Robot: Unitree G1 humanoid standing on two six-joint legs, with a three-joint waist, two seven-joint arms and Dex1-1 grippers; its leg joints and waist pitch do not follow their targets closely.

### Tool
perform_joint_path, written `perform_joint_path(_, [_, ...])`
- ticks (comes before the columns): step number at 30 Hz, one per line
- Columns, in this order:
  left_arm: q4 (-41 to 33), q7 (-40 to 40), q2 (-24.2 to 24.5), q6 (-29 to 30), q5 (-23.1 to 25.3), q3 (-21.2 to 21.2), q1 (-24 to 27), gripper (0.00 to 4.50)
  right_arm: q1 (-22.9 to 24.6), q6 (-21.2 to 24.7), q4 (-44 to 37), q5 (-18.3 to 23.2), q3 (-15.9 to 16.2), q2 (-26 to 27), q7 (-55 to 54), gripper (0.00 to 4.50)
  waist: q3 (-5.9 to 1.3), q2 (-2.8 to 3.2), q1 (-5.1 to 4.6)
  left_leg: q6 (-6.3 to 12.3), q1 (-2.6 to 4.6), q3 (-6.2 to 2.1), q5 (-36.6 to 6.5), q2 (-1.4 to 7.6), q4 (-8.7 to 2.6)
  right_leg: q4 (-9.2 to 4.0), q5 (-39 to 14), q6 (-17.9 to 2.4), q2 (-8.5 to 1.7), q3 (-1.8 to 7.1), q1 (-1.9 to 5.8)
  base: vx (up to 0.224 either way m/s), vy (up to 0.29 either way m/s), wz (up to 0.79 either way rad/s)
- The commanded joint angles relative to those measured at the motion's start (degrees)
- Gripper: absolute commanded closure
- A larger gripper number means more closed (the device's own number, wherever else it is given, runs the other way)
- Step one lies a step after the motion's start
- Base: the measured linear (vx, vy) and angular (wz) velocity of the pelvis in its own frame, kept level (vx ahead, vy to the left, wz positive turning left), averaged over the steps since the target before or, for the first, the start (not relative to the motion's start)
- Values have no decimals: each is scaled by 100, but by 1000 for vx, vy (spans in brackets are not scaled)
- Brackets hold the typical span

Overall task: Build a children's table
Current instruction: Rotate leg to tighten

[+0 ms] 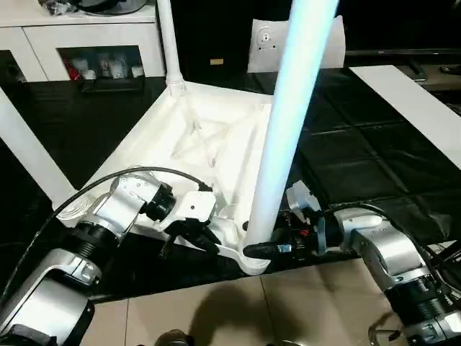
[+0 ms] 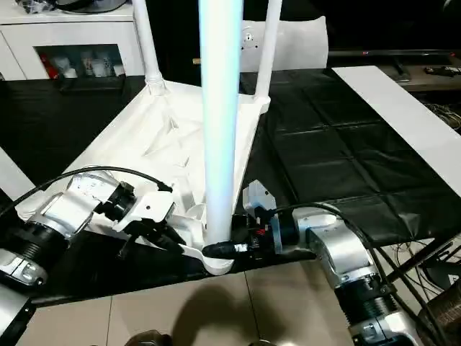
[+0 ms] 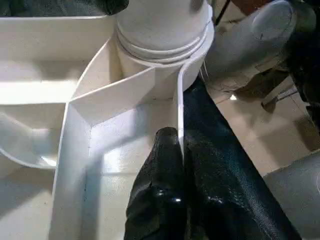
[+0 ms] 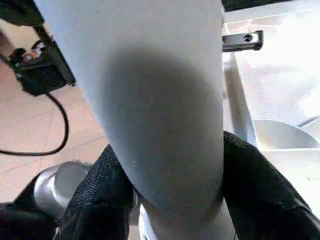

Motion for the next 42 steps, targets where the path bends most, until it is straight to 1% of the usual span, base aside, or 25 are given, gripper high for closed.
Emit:
perform_joint_path(1, [-241, 389, -197, 370, -28, 17, 115, 450, 26, 139, -101, -34, -68, 236, -558, 241, -355, 3, -37, -116, 164, -111, -2084, 226, -460, -501, -2289, -1083, -287, 192, 171, 0, 0, 0])
perform_joint_path(2, [-444, 988, -387, 990, -82, 242, 229, 450, 70, 168, 1, -369, -134, 642, -1553, 241, -330, 35, -78, -247, 162, -128, -2238, 237, -482, -490, -2449, -1052, -294, 202, 142, 0, 0, 0])
perform_joint_path(3, [-512, 1201, -458, 1201, -95, 318, 265, 450, 75, 203, 44, -464, -168, 785, -1885, 241, -302, 27, -111, -297, 148, -135, -2321, 220, -492, -496, -2607, -1021, -283, 192, 127, 0, 0, 0])
perform_joint_path(4, [-512, 1201, -458, 1201, -95, 318, 265, 450, 75, 203, 44, -464, -168, 785, -1885, 241, -283, 8, -149, -360, 204, -174, -2626, 173, -474, -600, -3381, -780, -299, 138, 97, 0, 0, 0])
perform_joint_path(6, [-644, 1636, -620, 1536, -85, 451, 335, 450, 28, 287, 143, -555, -273, 1076, -2450, 244, -275, -4, -249, -362, 176, -236, -2733, 155, -483, -679, -3940, -459, -320, 94, 141, -29, 12, -10])
perform_joint_path(7, [-730, 1948, -758, 1784, -86, 553, 380, 450, -50, 383, 223, -629, -351, 1302, -2884, 245, -275, 36, -317, -386, 171, -263, -2841, 160, -495, -692, -3987, -418, -323, 72, 137, 0, 0, 0])
perform_joint_path(8, [-742, 2009, -783, 1821, -82, 571, 384, 450, -64, 398, 237, -637, -363, 1338, -2951, 247, -278, 25, -415, -389, 144, -283, -2921, 148, -505, -704, -3965, -407, -307, 33, 157, -28, 32, -18])
perform_joint_path(9, [-804, 2329, -915, 2017, -58, 670, 408, 450, -138, 477, 312, -682, -424, 1530, -3305, 247, -299, 37, -456, -413, 128, -298, -2934, 155, -509, -675, -3868, -434, -312, 25, 184, -27, 32, -20])
perform_joint_path(10, [-881, 2681, -1080, 2295, -48, 788, 425, 450, -241, 569, 408, -747, -493, 1758, -3737, 249, -305, 64, -532, -413, 117, -323, -3000, 159, -527, -685, -3681, -494, -302, -2, 193, -27, 32, -20])
perform_joint_path(11, [-952, 3022, -1228, 2496, -3, 894, 431, 450, -332, 652, 490, -776, -546, 1943, -4062, 251, -307, 86, -555, -403, 126, -344, -3059, 160, -534, -701, -3585, -537, -307, -22, 188, -26, 26, -18])
perform_joint_path(12, [-1087, 3328, -1360, 2763, 39, 987, 452, 450, -388, 717, 532, -841, -596, 2111, -4321, 251, -303, 89, -630, -388, 121, -367, -3213, 163, -548, -708, -3350, -595, -285, -62, 207, 0, 0, 0])
perform_joint_path(13, [-1138, 3436, -1408, 2865, 53, 1020, 459, 450, -410, 730, 553, -879, -606, 2169, -4419, 251, -301, 86, -669, -383, 129, -371, -3289, 162, -557, -719, -3147, -669, -276, -74, 204, 0, 0, 0])
perform_joint_path(16, [-1319, 4114, -1697, 3216, 174, 1189, 456, 450, -524, 770, 724, -1095, -610, 2392, -4888, 251, -291, 47, -700, -274, 190, -324, -3186, 116, -482, -786, -3375, -655, -289, -60, 145, 0, 0, 0])
perform_joint_path(18, [-1394, 4427, -1857, 3341, 220, 1251, 449, 450, -561, 745, 804, -1097, -611, 2469, -4944, 181, -293, 48, -684, -209, 184, -311, -3051, 120, -480, -790, -3301, -649, -283, -40, 143, 0, 0, 0])
perform_joint_path(20, [-1510, 4491, -1916, 3407, 255, 1193, 473, 450, -545, 657, 789, -1050, -657, 2517, -4923, 182, -311, 59, -672, -161, 152, -295, -2915, 134, -501, -740, -2889, -753, -264, -1, 166, 0, 0, 0])
perform_joint_path(23, [-1622, 4523, -1906, 3469, 266, 1122, 491, 450, -521, 629, 738, -1057, -687, 2518, -4940, 153, -333, 48, -664, -133, 122, -275, -2737, 142, -516, -684, -2429, -894, -254, 28, 192, 0, 0, 0])
perform_joint_path(26, [-1653, 4289, -1736, 3297, 289, 999, 515, 450, -378, 411, 567, -1032, -718, 2357, -4712, 129, -367, 47, -607, 2, 93, -230, -2273, 139, -498, -642, -1984, -985, -263, 59, 238, 0, 0, 0])
perform_joint_path(27, [-1638, 4071, -1596, 3142, 297, 925, 540, 450, -286, 304, 428, -978, -727, 2209, -4519, 106, -368, 56, -598, 22, 97, -219, -2197, 140, -495, -639, -1917, -1006, -259, 65, 233, 0, 0, 0])
perform_joint_path(28, [-1625, 3964, -1530, 3025, 302, 884, 549, 450, -250, 260, 374, -946, -732, 2145, -4437, 106, -378, 44, -582, 76, 87, -208, -2061, 141, -485, -626, -1800, -1034, -252, 69, 250, 0, 0, 0])
perform_joint_path(30, [-1611, 3811, -1428, 2972, 266, 875, 567, 450, -189, 176, 291, -880, -768, 2013, -4267, 94, -384, 64, -554, 112, 88, -195, -1901, 151, -476, -613, -1668, -1093, -255, 69, 257, 0, 0, 0])
perform_joint_path(35, [-1515, 3110, -995, 2492, 115, 764, 621, 450, 43, -174, -14, -664, -842, 1260, -3224, 46, -435, 70, -439, 284, 70, -173, -1223, 158, -433, -507, -809, -1325, -242, 65, 333, 0, 0, 0])
perform_joint_path(37, [-1399, 2671, -732, 2068, 93, 620, 617, 450, 95, -269, -62, -575, -863, 851, -2630, 27, -447, 76, -406, 407, 74, -164, -966, 160, -410, -444, -353, -1493, -219, 59, 334, 0, 0, 0])
perform_joint_path(39, [-1364, 2562, -669, 2004, 84, 594, 612, 450, 105, -296, -70, -544, -869, 742, -2467, 9, -432, 79, -374, 441, 95, -150, -1070, 168, -412, -461, -487, -1535, -224, 59, 322, 0, 0, 0])
perform_joint_path(41, [-1319, 2289, -560, 1806, 55, 529, 602, 450, 105, -311, -66, -503, -883, 581, -2244, 3, -409, 70, -319, 356, 123, -146, -1270, 181, -430, -504, -885, -1480, -232, 62, 297, 0, 0, 0])
perform_joint_path(42, [-1189, 1779, -327, 1390, 71, 363, 552, 450, 91, -419, -12, -451, -830, 257, -1747, 3, -403, 64, -300, 266, 143, -148, -1401, 194, -442, -508, -1097, -1430, -237, 68, 285, 0, 0, 0])
